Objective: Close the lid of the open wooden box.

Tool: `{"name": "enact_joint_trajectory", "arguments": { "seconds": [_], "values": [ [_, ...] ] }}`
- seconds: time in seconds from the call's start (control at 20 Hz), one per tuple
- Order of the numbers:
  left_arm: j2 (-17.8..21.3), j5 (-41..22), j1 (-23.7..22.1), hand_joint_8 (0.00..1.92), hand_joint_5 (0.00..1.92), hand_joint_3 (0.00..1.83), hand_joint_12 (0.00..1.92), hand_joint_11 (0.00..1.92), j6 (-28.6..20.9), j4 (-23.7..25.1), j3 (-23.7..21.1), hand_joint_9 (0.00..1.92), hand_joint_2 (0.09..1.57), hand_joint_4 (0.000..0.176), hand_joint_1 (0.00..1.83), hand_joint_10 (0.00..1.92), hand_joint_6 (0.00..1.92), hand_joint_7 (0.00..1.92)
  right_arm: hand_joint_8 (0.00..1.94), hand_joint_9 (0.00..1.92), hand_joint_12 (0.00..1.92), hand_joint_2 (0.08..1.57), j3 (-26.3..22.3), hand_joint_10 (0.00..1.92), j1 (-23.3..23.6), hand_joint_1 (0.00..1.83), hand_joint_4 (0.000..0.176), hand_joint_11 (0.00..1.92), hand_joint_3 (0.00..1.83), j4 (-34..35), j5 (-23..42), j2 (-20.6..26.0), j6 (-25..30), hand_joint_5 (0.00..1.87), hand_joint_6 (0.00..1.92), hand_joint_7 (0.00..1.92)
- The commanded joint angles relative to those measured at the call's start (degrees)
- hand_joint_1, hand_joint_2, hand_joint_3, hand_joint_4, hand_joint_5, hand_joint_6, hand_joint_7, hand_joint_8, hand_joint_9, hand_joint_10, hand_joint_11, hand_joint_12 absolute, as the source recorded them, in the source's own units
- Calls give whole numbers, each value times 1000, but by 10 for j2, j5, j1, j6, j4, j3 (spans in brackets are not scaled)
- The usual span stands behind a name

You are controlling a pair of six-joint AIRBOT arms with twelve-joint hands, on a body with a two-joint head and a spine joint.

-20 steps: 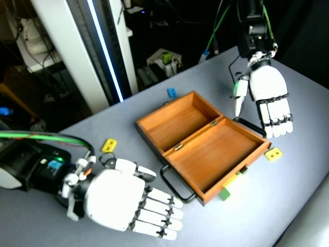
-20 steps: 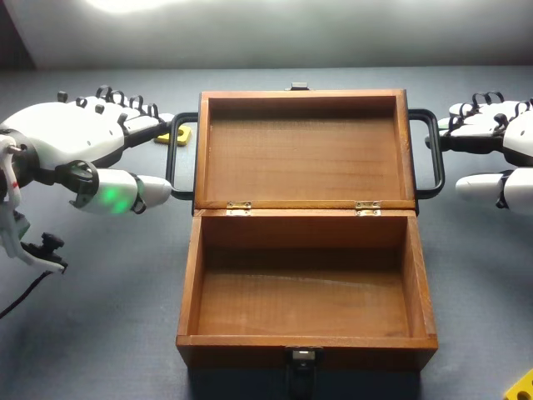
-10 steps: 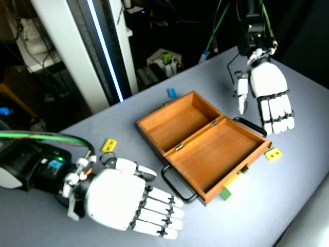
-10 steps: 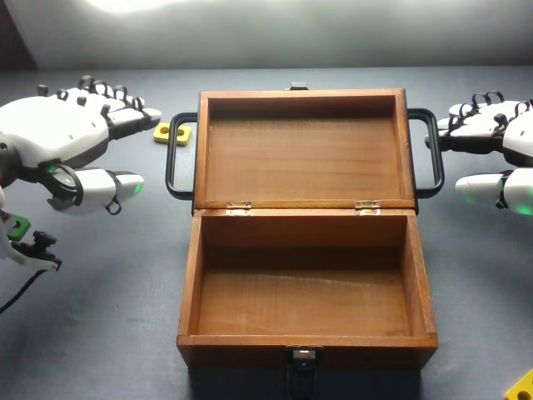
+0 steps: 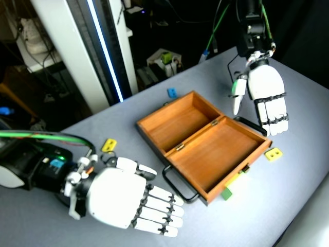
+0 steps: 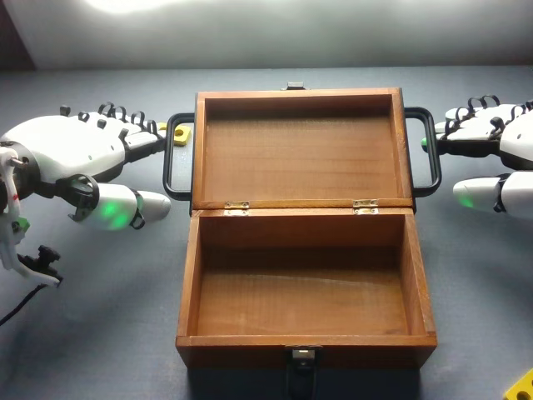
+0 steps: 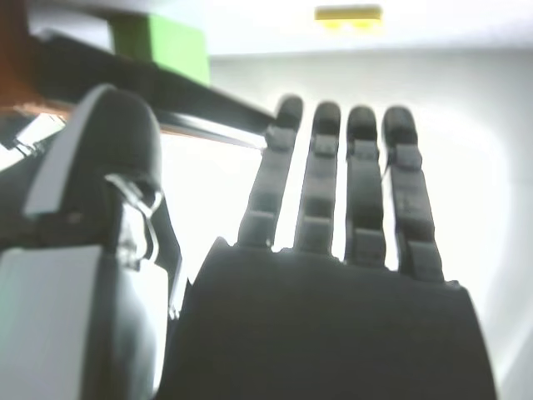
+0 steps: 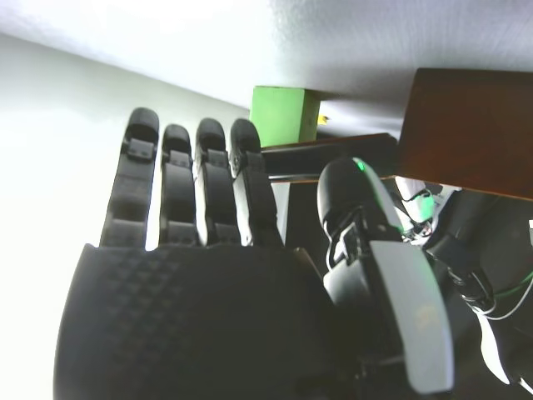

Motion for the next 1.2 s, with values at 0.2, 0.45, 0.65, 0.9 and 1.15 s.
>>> {"name": "enact_joint_trajectory", "arguments": {
  "seconds": [0.2, 0.45, 0.65, 0.9, 1.15],
  "values": [
    [-9, -37, -16, 9, 110, 4, 8, 22, 0, 20, 3, 44, 1420, 0, 187, 6, 9, 76, 3, 44, 0, 1514, -1, 0, 8, 238, 0, 93, 0, 2, 75, -6, 12, 234, 2, 164],
    [-13, -31, -23, 0, 121, 0, 14, 45, 0, 36, 1, 47, 1413, 0, 319, 0, 2, 66, 3, 53, 9, 1515, -2, 2, 8, 275, 0, 107, 0, 2, 76, -6, 16, 242, 3, 173],
    [-3, -60, -23, 0, 71, 1, 11, 43, -13, 49, -15, 43, 1407, 0, 187, 0, 0, 39, 3, 36, 7, 1508, -7, 3, 8, 237, 0, 104, 0, -3, 88, -6, 21, 223, 1, 157],
    [0, -83, -31, 0, 21, 0, 4, 22, -44, 76, -20, 4, 1404, 0, 85, 0, 4, 3, 1, 8, 12, 1481, -6, 0, 8, 199, 0, 116, 0, -2, 87, -8, 21, 201, 2, 128],
    [2, -101, -26, 0, 23, 0, 2, 5, -54, 81, -27, 0, 1377, 0, 69, 0, 4, 0, 1, 2, 15, 1483, -12, 0, 8, 263, 0, 86, 1, 0, 100, -4, 21, 200, 1, 137]
  ]
}}
